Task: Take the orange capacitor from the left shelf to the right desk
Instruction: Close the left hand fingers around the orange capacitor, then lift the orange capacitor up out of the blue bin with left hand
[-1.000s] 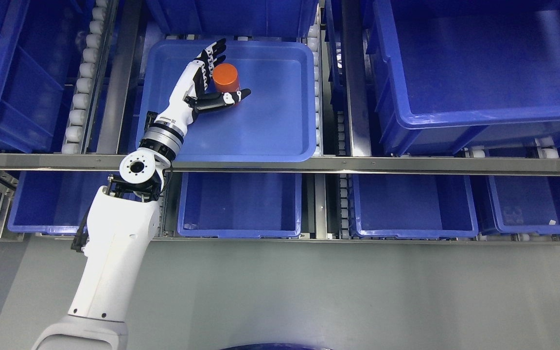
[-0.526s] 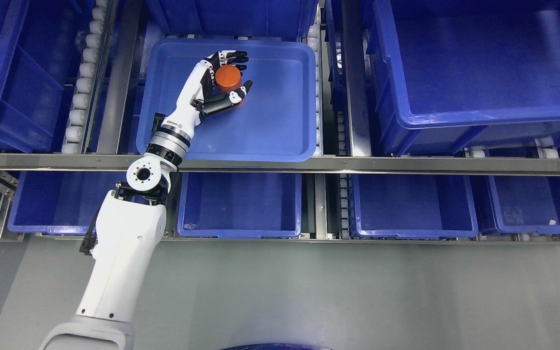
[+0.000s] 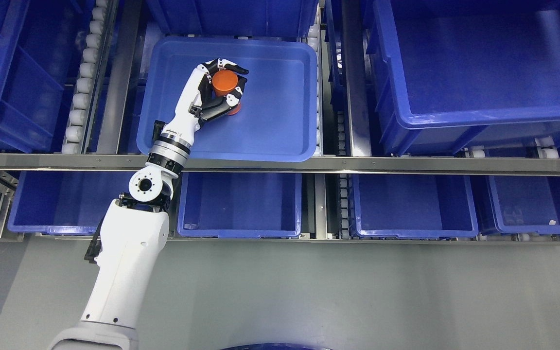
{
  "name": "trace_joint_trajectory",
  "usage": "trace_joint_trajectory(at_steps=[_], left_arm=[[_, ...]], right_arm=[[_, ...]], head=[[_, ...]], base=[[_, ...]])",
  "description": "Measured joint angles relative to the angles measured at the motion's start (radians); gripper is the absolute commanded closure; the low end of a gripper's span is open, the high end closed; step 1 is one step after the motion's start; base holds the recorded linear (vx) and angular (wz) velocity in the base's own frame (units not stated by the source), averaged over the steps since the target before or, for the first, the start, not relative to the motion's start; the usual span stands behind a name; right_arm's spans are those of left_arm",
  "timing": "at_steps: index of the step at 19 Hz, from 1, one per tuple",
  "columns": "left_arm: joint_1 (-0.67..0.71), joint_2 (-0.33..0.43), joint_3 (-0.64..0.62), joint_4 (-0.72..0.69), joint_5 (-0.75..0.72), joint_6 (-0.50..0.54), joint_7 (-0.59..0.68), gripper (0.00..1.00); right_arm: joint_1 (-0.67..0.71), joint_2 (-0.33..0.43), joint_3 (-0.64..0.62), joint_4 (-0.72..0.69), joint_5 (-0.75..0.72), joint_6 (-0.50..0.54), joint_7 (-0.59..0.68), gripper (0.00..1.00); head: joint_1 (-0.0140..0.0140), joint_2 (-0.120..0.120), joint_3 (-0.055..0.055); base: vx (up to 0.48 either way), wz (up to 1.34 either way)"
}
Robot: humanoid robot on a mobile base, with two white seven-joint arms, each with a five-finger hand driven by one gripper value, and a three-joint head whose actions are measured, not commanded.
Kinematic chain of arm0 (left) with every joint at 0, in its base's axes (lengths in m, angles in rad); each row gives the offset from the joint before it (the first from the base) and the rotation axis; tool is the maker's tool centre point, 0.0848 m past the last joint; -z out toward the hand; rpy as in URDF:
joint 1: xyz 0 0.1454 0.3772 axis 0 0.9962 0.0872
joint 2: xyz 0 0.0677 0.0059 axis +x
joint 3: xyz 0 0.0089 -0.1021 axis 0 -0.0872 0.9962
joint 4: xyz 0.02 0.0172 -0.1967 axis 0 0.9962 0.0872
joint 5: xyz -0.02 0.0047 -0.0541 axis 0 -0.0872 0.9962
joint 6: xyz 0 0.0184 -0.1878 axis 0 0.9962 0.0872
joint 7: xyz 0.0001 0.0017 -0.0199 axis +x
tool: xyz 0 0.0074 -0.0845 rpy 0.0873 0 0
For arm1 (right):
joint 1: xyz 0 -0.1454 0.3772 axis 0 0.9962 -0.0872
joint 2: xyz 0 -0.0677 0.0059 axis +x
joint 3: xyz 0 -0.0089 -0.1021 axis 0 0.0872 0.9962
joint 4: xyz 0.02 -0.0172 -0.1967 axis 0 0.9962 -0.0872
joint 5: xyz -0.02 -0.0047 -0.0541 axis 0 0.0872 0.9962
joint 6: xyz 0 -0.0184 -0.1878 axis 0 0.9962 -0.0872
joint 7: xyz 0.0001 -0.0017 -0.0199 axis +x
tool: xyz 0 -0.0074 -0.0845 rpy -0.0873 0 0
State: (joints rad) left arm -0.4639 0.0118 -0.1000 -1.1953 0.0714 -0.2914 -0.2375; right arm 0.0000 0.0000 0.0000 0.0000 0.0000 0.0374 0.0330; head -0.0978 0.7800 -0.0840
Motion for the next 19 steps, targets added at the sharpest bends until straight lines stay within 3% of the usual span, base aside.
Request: trace_joint_trajectory(at_steps=[19], left_arm=[[0.064, -0.010, 0.032, -0.237, 0.064, -0.146, 0.002, 0.99]], right_arm=[[0.000, 0.000, 0.000, 0.000, 0.000, 0.000, 0.000, 0.00]], head=[[0.0000, 0.000, 0.000]], base=[[0.000, 0.00]])
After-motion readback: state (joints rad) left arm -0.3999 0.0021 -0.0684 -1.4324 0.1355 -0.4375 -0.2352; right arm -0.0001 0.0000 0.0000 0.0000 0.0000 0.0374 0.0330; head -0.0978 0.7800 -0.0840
